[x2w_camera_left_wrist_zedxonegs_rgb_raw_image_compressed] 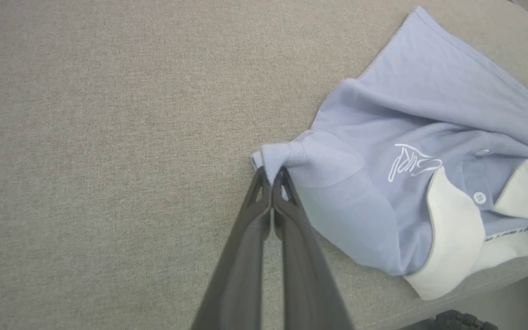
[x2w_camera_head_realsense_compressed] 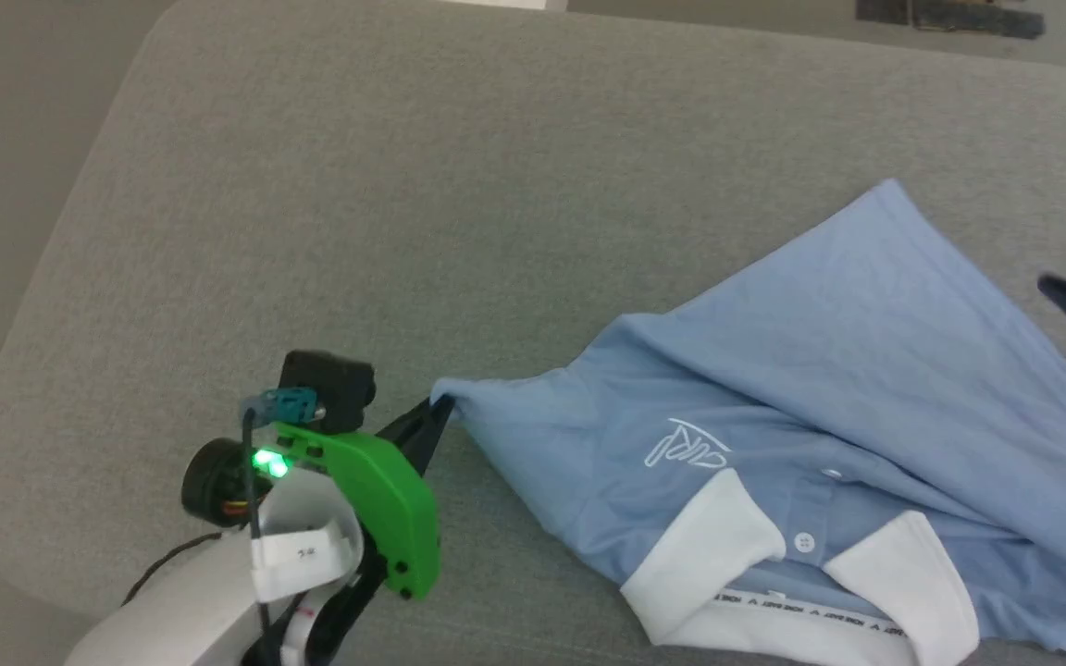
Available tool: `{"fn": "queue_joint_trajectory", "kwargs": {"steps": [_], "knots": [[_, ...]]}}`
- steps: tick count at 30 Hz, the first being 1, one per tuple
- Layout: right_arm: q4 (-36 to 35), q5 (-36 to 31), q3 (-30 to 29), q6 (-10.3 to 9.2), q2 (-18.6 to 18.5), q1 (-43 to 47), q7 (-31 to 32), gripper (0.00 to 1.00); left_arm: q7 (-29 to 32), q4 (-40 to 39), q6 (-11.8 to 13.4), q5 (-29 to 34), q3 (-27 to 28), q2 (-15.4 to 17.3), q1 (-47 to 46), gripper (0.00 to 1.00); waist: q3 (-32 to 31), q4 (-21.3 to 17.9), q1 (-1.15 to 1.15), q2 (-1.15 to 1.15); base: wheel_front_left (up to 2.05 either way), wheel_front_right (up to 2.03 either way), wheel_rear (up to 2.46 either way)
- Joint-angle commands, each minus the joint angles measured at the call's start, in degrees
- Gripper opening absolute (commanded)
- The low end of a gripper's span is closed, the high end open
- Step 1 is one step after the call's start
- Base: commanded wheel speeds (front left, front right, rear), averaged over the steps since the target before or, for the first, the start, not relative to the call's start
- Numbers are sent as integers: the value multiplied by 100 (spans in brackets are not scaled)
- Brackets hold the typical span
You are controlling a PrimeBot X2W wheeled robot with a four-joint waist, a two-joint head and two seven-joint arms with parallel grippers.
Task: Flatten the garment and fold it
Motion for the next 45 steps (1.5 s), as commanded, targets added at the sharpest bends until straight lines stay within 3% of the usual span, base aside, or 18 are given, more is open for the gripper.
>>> {"fn": "queue_joint_trajectory", "kwargs": {"steps": [1,6,13,19,30,32,37,45], "knots": [[140,-71,177,-9,78,-355,46,100,-116,116,36,76,29,-198,-169,0,385,392,1,0,0,0,0],[785,-324,674,-9,84,-1232,121,100,-590,550,59,173,143,-711,-376,0,709,689,1,0,0,0,0],[1683,-441,1335,-9,-344,-2046,81,100,-1238,1093,-119,435,113,-1220,-640,0,1105,1084,1,0,0,0,0],[2233,-415,1750,-9,-657,-2335,83,100,-1539,1321,-281,524,59,-1465,-762,0,1313,1327,1,0,0,0,0],[2598,-401,2292,-9,-900,-2350,62,100,-1640,1537,-353,604,-157,-1799,-847,0,1452,1516,1,0,0,0,0],[2631,-415,2358,-9,-947,-2327,85,0,-1603,1565,-380,612,-203,-1813,-869,0,1473,1529,1,0,0,0,0],[2635,-356,2427,-9,-1008,-2315,48,0,-1600,1609,-416,607,-217,-1817,-911,0,1481,1526,1,0,0,0,0],[2651,-112,2376,-9,-848,-2496,-551,0,-1571,1705,-436,553,-115,-1635,-954,0,1087,1295,1,0,0,0,0]]}}
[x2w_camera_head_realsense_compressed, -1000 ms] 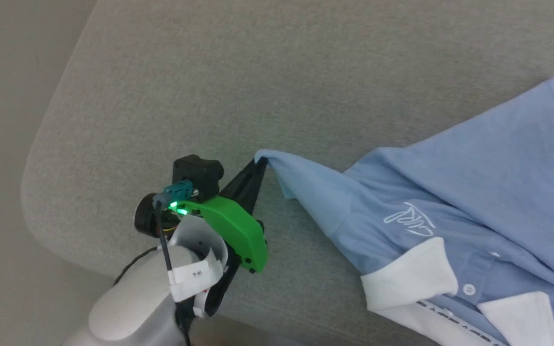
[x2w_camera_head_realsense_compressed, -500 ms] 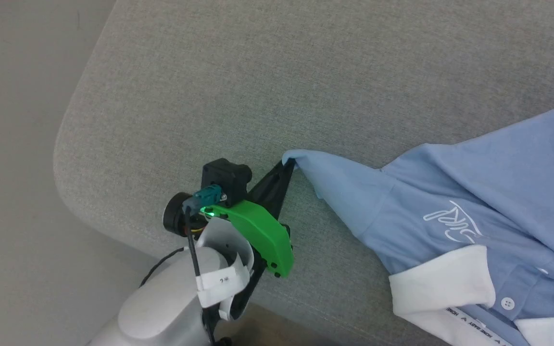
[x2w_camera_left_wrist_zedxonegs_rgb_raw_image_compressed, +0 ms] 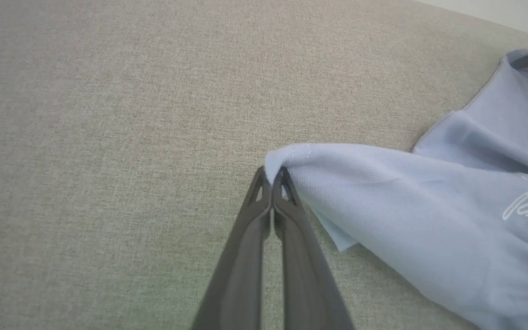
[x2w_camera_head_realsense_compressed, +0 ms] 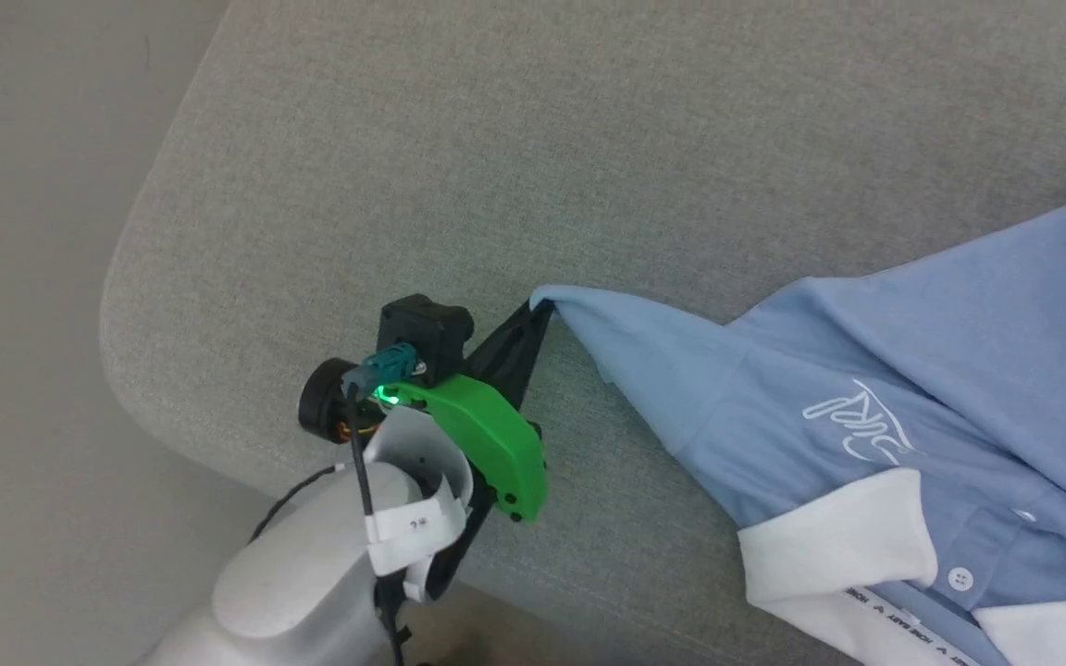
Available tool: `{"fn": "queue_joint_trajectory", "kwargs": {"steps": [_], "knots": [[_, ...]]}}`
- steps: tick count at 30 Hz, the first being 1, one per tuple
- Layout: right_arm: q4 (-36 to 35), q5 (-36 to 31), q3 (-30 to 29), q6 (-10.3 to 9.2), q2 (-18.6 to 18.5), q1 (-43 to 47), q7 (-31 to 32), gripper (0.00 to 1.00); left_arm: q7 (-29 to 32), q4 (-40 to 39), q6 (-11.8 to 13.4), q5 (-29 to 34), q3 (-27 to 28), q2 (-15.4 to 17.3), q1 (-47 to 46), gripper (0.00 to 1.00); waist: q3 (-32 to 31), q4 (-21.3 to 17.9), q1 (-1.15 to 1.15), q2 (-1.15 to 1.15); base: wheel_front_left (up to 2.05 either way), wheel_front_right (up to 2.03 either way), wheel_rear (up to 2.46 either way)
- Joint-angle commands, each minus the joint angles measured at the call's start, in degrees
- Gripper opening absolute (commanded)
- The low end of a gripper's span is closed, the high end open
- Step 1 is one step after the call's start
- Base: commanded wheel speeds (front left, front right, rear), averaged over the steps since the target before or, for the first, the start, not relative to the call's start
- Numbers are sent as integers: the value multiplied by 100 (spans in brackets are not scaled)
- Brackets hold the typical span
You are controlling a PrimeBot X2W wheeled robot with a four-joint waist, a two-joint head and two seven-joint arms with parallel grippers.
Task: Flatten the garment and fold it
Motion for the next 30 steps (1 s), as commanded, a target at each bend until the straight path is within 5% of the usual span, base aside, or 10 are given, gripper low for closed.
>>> {"fn": "queue_joint_trajectory", "kwargs": {"steps": [1,22,30], "knots": [[36,116,5,-9,63,-37,-148,0,12,13,-32,-14,51,107,-121,0,-254,-179,0,0,0,0,0],[-976,1406,-173,-9,11,-329,-1820,0,261,-918,297,-224,1085,1341,-573,0,-1796,-1605,0,0,0,0,0],[-1510,1416,-724,-9,118,-152,-2196,0,609,-1417,115,-185,1442,1993,-1196,0,-1966,-2133,0,0,0,0,0]]}}
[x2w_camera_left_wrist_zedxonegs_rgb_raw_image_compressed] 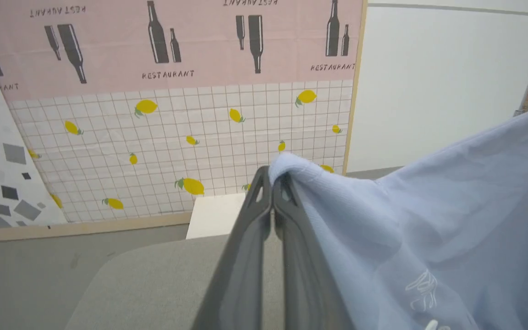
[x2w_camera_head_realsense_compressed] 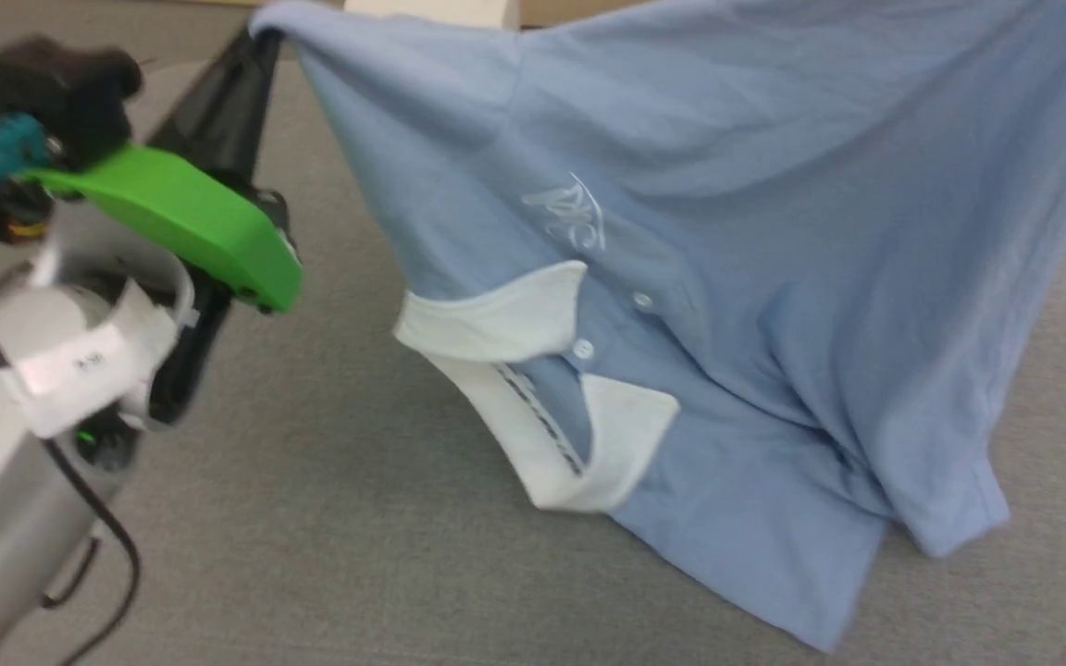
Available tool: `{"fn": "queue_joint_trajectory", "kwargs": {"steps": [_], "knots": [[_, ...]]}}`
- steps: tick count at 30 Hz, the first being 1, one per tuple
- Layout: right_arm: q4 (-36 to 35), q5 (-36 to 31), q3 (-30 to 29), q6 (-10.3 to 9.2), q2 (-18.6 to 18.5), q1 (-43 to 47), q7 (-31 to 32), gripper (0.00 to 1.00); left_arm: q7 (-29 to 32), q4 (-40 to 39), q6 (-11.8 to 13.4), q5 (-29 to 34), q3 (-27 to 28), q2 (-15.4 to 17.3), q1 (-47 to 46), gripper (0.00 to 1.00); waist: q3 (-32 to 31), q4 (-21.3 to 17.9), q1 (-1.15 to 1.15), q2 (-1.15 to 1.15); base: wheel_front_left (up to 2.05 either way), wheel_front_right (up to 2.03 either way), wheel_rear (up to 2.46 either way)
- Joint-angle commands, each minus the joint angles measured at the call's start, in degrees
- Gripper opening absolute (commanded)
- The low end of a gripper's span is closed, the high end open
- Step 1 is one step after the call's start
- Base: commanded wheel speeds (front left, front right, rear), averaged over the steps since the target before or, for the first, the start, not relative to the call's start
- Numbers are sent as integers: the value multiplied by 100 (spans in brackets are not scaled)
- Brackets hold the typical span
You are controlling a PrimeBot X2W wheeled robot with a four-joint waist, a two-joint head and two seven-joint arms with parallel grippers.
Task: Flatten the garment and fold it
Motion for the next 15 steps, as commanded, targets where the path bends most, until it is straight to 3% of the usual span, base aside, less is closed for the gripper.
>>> {"fn": "queue_joint_trajectory", "kwargs": {"steps": [1,9,15], "knots": [[-92,-4,-88,-9,45,37,-76,0,70,-69,-98,35,77,136,-266,0,-200,-369,0,0,0,0,0],[-416,-132,-413,-9,15,-431,-195,0,574,-170,-659,68,381,530,-1578,0,137,-696,0,0,0,0,0],[-339,-231,-490,-9,-1,-1135,-361,0,926,209,-1256,187,444,504,-2927,0,764,-889,0,0,0,0,0]]}}
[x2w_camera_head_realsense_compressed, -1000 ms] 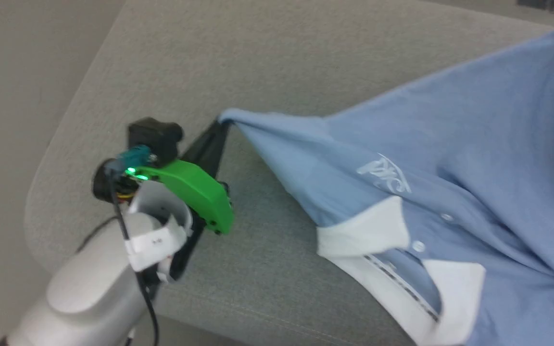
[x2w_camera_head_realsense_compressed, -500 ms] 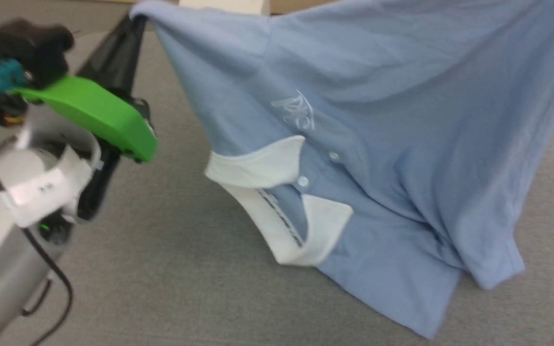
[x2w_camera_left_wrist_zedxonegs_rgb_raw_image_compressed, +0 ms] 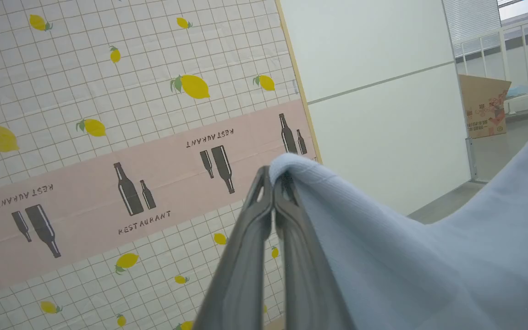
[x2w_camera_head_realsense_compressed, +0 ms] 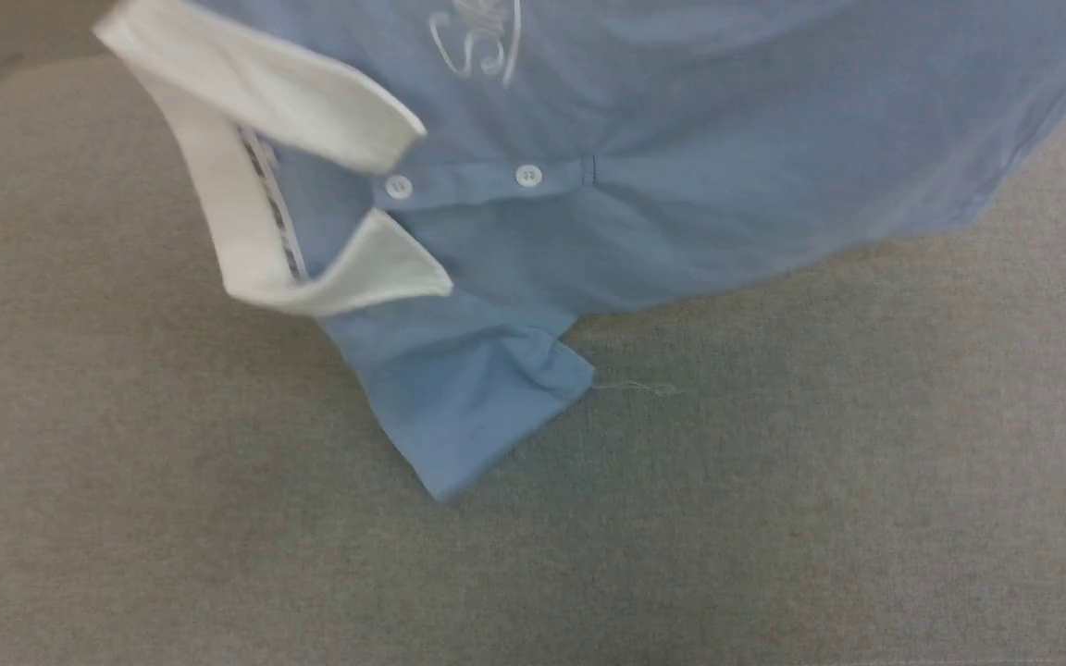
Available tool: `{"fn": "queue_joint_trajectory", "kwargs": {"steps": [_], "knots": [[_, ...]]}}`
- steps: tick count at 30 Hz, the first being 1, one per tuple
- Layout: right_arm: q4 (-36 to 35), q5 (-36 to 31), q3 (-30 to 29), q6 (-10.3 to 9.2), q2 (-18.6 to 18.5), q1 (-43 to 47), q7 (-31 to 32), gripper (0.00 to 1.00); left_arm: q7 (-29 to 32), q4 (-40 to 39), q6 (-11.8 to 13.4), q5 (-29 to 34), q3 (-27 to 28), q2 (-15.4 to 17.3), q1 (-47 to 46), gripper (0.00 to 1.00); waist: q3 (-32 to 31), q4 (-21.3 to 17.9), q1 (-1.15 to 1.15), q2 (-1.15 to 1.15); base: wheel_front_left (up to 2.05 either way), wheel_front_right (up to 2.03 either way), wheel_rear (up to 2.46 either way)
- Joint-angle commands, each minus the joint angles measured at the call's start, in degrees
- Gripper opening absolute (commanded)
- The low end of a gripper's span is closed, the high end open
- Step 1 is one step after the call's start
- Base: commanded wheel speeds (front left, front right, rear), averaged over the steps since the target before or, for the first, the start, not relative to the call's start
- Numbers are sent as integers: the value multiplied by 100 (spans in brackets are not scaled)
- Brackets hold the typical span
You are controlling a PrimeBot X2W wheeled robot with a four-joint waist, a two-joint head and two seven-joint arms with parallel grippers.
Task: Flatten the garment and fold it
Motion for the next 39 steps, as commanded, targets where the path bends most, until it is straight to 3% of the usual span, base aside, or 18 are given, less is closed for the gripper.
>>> {"fn": "queue_joint_trajectory", "kwargs": {"steps": [1,7,11,16,23,31,39], "knots": [[61,-56,32,-9,36,-237,-95,0,66,160,-119,96,1,-43,-300,0,543,-202,0,0,0,0,0],[671,-302,431,-9,127,-1378,-585,0,398,1299,-786,350,-144,-271,-1759,0,1330,-479,0,0,0,0,0],[1442,-375,723,-9,339,-2252,-1004,0,502,2276,-1132,703,-391,-451,-2734,0,1835,-640,0,0,0,0,0],[2400,-586,1048,-9,592,-3343,-1681,0,258,3427,-1269,1038,-535,-773,-3947,0,2354,-745,0,0,0,0,0],[3614,-696,1270,-9,1004,-4380,-2763,0,-849,4763,-1244,1528,-453,-1248,-5230,0,2648,-753,0,0,0,0,0],[4230,-521,1807,-9,1138,-4580,-3348,0,-1460,5552,-1316,1542,-748,-1563,-5420,0,2891,-554,0,0,0,0,0],[4517,-319,2491,-9,1115,-3920,-3505,0,-1768,5564,-1332,1084,-1259,-1567,-4235,0,2794,-252,0,0,0,0,0]]}}
